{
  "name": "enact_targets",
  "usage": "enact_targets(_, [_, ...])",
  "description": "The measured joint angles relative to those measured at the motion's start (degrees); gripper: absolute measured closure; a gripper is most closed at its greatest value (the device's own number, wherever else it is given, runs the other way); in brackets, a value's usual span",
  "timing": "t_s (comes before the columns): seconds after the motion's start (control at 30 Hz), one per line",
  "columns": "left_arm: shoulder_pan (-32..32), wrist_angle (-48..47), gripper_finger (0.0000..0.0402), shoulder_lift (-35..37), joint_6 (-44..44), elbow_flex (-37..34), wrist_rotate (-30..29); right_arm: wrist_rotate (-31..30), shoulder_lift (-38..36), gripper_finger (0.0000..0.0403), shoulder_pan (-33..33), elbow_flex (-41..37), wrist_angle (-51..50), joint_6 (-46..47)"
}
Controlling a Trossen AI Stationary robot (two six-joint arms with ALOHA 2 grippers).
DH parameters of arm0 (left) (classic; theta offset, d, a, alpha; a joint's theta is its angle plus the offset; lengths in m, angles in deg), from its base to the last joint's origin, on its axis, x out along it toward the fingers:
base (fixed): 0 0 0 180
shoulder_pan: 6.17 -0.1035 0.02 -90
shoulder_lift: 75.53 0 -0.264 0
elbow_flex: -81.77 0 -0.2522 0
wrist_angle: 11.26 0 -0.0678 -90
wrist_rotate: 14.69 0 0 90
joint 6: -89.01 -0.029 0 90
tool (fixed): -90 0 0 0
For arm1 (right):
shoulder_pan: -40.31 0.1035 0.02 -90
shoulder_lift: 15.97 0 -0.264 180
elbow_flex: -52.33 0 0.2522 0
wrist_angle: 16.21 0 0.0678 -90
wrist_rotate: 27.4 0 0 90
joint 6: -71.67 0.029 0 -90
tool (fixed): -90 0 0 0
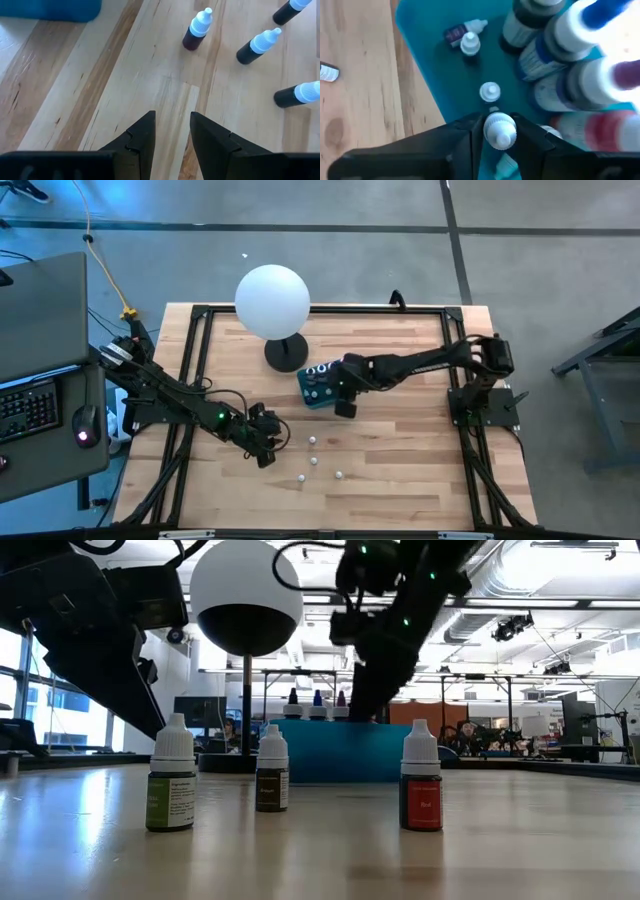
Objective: Pick & Place food coloring
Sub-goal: Put the blue food coloring bottle into the bin, then put the red food coloring bottle into the bin
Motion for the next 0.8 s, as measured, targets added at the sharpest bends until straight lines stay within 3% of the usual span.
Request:
enact_targets(0.27, [0.0, -0.1, 0.0282, 0.0, -0.1, 0.0, 0.0, 0.9, 0.0, 0.0316, -2.8, -5.4, 3.0, -1.3])
enact_targets(0.47, [0.0, 0.0, 0.0282, 0.0, -0.1, 0.0, 0.0, 1.0, 0.0, 0.0283, -3.4, -6.4, 3.8, -2.1])
enact_targets(0.63, [0.0, 0.0, 0.0282, 0.0, -0.1, 0.0, 0.0, 1.3, -0.1, 0.0261, -2.3, -3.4, 2.3, -3.5])
enact_targets(0.8, [0.0, 0.0, 0.0282, 0.0, -0.1, 0.0, 0.0, 0.4, -1.3, 0.0257, 2.8, 4.0, -7.5, -3.6])
